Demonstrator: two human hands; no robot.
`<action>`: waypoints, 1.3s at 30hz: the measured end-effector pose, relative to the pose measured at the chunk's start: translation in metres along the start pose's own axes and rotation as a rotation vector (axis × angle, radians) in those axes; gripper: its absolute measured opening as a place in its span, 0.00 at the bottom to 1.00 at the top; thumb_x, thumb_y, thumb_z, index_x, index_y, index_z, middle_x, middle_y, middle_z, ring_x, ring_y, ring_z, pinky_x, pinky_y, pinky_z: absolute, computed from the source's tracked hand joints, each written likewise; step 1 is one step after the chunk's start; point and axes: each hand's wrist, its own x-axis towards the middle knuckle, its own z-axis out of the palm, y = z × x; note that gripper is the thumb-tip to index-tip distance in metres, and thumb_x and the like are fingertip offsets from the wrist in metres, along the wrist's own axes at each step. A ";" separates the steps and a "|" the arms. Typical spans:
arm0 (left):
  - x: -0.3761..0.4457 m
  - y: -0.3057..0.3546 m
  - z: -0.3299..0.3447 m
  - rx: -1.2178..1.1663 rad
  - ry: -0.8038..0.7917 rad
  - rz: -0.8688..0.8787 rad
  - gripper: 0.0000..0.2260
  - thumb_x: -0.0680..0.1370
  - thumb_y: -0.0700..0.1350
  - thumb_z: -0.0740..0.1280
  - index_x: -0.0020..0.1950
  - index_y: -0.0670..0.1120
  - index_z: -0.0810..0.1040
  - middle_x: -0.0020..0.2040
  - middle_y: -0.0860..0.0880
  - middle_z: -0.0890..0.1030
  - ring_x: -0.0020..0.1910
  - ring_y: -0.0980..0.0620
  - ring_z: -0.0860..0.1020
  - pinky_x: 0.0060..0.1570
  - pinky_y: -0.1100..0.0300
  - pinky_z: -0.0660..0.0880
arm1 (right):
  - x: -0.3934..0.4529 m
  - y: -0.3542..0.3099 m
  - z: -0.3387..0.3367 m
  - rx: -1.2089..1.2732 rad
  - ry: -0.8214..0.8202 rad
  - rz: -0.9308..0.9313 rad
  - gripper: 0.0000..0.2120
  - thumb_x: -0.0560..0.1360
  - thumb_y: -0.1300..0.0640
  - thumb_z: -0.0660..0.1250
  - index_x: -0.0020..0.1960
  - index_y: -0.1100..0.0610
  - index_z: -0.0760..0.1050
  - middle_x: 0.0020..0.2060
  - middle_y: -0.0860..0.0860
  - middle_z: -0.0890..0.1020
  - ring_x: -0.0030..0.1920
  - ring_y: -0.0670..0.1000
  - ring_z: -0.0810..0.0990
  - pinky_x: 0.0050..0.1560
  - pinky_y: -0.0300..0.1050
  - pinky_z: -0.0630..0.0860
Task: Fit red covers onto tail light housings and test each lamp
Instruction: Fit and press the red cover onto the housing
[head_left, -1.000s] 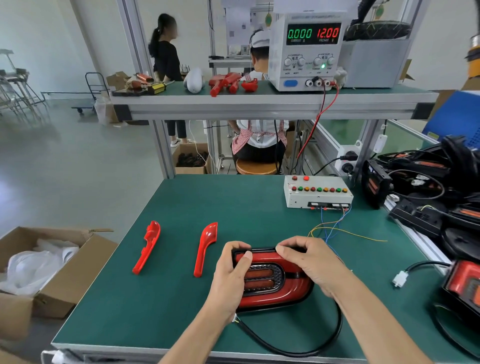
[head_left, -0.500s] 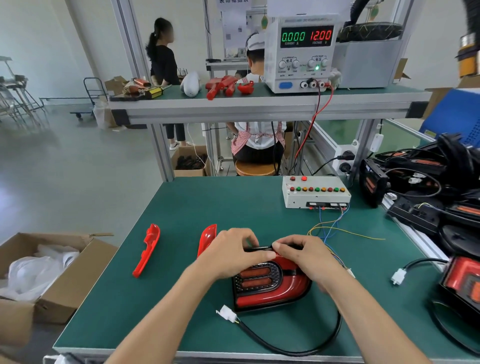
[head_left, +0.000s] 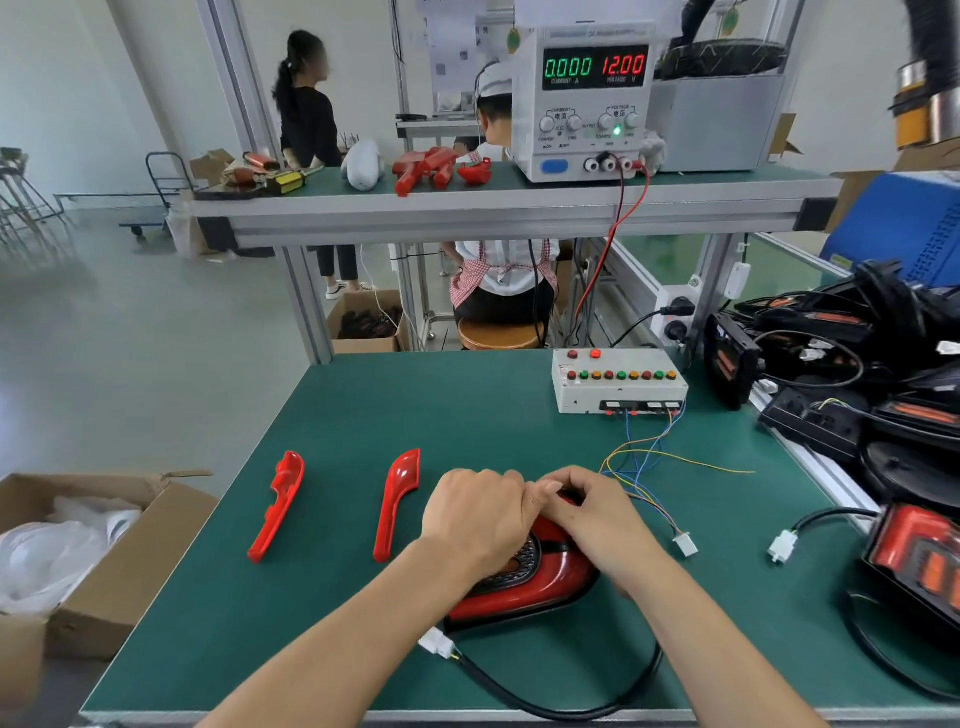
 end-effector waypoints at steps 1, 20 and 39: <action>-0.001 0.002 0.002 0.008 0.005 0.003 0.39 0.72 0.67 0.24 0.43 0.49 0.71 0.43 0.45 0.83 0.41 0.39 0.79 0.41 0.51 0.62 | -0.001 0.001 -0.001 0.001 -0.014 0.000 0.05 0.75 0.52 0.75 0.46 0.53 0.84 0.42 0.44 0.87 0.43 0.39 0.84 0.44 0.29 0.75; -0.001 -0.008 0.003 0.044 0.029 0.018 0.20 0.88 0.48 0.48 0.53 0.44 0.78 0.39 0.47 0.81 0.35 0.39 0.79 0.33 0.50 0.68 | -0.013 0.010 -0.007 0.452 -0.096 0.302 0.21 0.72 0.45 0.73 0.51 0.63 0.79 0.44 0.61 0.83 0.44 0.57 0.79 0.49 0.51 0.74; -0.002 -0.009 0.001 0.009 0.039 -0.009 0.19 0.87 0.47 0.48 0.46 0.46 0.76 0.37 0.47 0.81 0.35 0.38 0.80 0.32 0.51 0.65 | -0.012 0.006 0.003 0.474 0.016 0.325 0.12 0.77 0.51 0.72 0.49 0.61 0.83 0.45 0.59 0.87 0.42 0.55 0.85 0.46 0.50 0.81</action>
